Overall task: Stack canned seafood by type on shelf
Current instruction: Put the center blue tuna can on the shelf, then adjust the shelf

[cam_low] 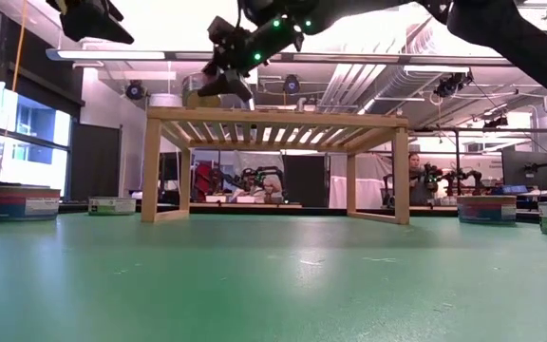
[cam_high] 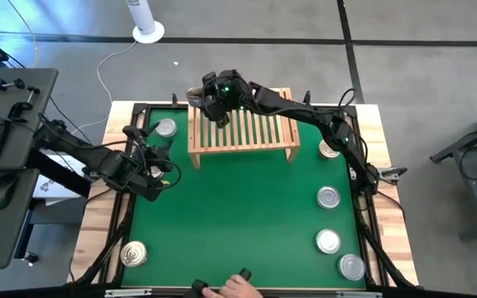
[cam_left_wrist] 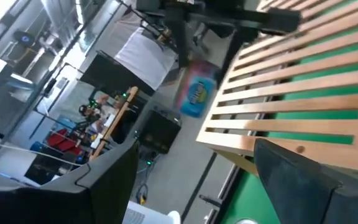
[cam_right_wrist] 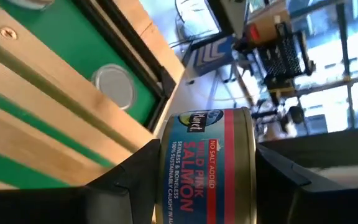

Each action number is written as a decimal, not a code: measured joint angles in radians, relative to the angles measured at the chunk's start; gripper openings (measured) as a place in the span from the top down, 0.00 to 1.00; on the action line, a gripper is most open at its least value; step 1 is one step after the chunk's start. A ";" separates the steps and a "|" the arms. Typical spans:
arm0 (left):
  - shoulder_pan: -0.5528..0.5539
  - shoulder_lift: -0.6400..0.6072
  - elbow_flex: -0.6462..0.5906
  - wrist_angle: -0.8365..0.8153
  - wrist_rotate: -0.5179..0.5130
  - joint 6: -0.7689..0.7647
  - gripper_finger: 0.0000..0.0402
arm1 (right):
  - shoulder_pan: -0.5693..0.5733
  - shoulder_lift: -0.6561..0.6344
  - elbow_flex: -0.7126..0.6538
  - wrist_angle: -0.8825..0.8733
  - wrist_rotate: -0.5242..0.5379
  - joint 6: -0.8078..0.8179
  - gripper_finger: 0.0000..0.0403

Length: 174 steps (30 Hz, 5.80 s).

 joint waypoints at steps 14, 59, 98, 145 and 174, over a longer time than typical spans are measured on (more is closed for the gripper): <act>-0.003 -0.083 0.000 -0.012 -0.040 0.005 0.24 | -0.069 0.090 0.006 0.040 -0.043 -0.130 0.52; -0.002 -0.086 0.000 -0.012 0.032 -0.004 0.24 | -0.061 -0.030 -0.003 -0.337 -0.128 0.238 0.27; -0.002 -0.086 0.000 -0.011 0.054 -0.099 0.24 | -0.102 -0.043 -0.058 -0.093 -0.380 0.721 0.27; 0.429 0.023 -0.527 1.347 0.872 0.401 0.27 | 0.381 -0.789 -1.471 0.544 0.430 1.211 0.41; 0.217 0.020 -0.527 1.325 0.832 0.363 0.27 | 0.574 -1.003 -1.451 0.356 0.359 1.281 0.41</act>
